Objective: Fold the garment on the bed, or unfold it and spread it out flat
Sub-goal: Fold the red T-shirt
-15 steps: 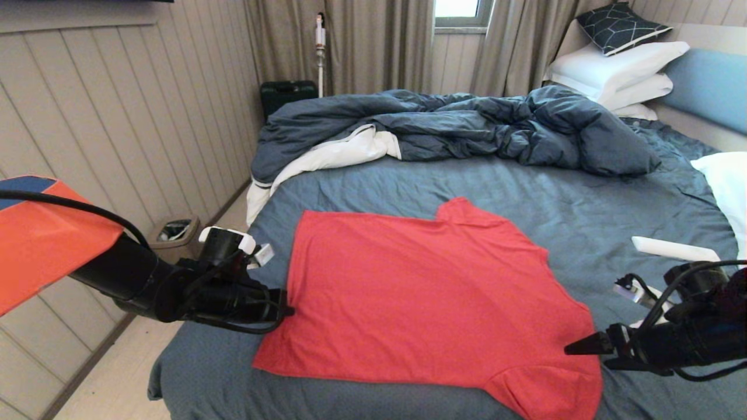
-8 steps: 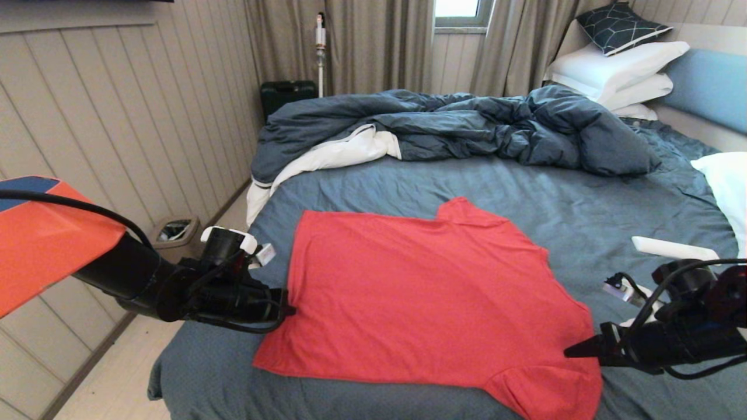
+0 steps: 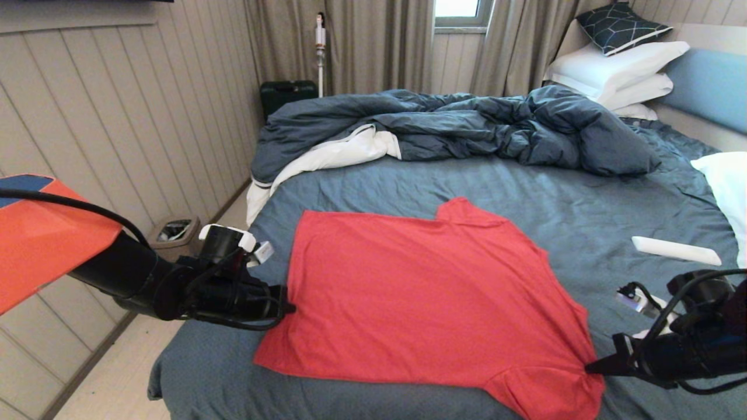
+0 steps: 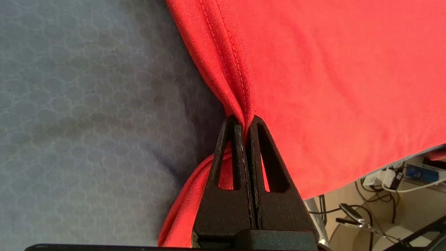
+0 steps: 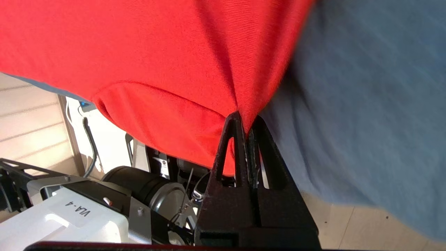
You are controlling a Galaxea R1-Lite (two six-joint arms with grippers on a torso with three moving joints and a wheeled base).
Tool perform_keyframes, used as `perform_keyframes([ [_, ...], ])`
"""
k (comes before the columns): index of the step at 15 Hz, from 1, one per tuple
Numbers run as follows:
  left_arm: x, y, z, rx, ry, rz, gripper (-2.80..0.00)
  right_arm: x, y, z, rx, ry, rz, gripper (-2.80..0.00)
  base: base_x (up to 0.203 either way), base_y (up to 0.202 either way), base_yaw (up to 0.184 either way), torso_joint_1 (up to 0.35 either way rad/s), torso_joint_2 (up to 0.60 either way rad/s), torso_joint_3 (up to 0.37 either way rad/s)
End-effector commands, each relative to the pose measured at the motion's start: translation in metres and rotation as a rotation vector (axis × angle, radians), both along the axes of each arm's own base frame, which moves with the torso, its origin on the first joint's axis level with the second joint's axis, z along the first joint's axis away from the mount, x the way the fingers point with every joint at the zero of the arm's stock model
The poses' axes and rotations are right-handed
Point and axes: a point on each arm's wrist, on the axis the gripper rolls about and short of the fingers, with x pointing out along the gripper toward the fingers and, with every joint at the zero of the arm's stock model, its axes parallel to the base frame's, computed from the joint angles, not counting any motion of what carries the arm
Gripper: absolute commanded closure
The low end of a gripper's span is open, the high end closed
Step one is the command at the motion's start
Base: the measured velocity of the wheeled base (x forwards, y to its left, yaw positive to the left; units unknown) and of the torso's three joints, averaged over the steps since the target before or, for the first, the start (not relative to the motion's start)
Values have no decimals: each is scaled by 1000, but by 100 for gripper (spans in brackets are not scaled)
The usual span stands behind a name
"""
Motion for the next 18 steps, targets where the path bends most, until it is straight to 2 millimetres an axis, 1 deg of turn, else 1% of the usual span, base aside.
perform_keyframes([
  [1,-3,1,6,-7,-6,1,0,-9,-5,5,-6,-14,-23,0,0,0,0,0,0,0],
  [5,-12,3,14,-3,3,-4,0,-14,-21,7,-26,-34,-60,0,0,0,0,0,0,0],
  [7,-18,1,16,-3,26,-28,0,-19,-26,6,-31,-33,-72,0,0,0,0,0,0,0],
  [11,-34,-6,8,20,69,-78,0,-34,-35,6,-33,-9,-87,0,0,0,0,0,0,0],
  [14,-44,-6,6,30,86,-90,0,-43,-36,9,-27,3,-99,0,0,0,0,0,0,0],
  [16,-50,-6,3,39,98,-105,0,-49,-34,11,-33,-3,-96,0,0,0,0,0,0,0],
  [18,-55,-5,5,43,95,-115,0,-55,-31,14,-40,-12,-98,0,0,0,0,0,0,0],
])
